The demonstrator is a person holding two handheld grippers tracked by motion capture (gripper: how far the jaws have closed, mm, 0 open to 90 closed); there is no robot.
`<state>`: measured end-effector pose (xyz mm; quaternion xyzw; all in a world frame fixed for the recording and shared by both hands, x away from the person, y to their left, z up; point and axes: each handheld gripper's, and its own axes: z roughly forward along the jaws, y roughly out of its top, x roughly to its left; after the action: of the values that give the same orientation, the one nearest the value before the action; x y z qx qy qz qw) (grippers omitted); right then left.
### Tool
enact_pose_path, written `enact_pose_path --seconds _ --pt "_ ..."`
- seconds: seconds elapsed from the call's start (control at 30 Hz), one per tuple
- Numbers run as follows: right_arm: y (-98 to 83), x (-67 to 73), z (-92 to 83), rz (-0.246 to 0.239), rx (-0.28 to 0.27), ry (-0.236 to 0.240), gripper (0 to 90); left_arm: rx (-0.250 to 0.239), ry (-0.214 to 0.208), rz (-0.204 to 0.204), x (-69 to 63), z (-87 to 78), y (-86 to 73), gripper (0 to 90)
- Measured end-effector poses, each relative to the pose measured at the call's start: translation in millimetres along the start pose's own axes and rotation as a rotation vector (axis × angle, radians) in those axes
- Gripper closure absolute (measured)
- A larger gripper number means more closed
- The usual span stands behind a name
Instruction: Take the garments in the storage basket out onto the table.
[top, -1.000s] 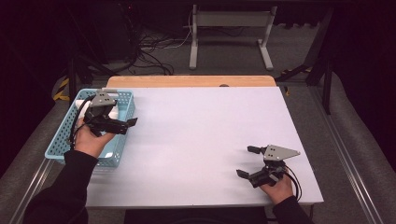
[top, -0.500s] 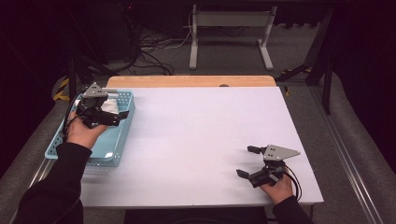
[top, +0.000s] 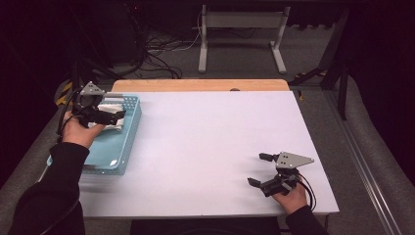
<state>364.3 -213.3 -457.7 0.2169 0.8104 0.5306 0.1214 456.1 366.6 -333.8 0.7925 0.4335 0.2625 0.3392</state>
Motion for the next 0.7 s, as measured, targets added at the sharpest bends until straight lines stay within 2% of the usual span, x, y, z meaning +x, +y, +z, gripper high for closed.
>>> enact_pose_path --seconds 0.27,0.33,0.57,0.7 --pt "0.0 0.4 0.4 -0.001 0.003 0.0 0.7 0.036 0.008 -0.046 18.4 7.6 -3.0 0.4" --pt "0.0 0.5 0.6 -0.002 0.005 0.001 0.7 0.061 0.016 -0.071 24.6 10.5 -5.2 1.4" --pt "0.0 0.6 0.6 -0.003 0.005 0.002 0.7 0.099 0.029 -0.112 35.9 16.5 -8.0 0.8" --pt "0.0 0.7 0.8 -0.004 0.007 0.0 0.7 0.149 0.036 -0.144 41.5 20.5 -8.0 0.9"
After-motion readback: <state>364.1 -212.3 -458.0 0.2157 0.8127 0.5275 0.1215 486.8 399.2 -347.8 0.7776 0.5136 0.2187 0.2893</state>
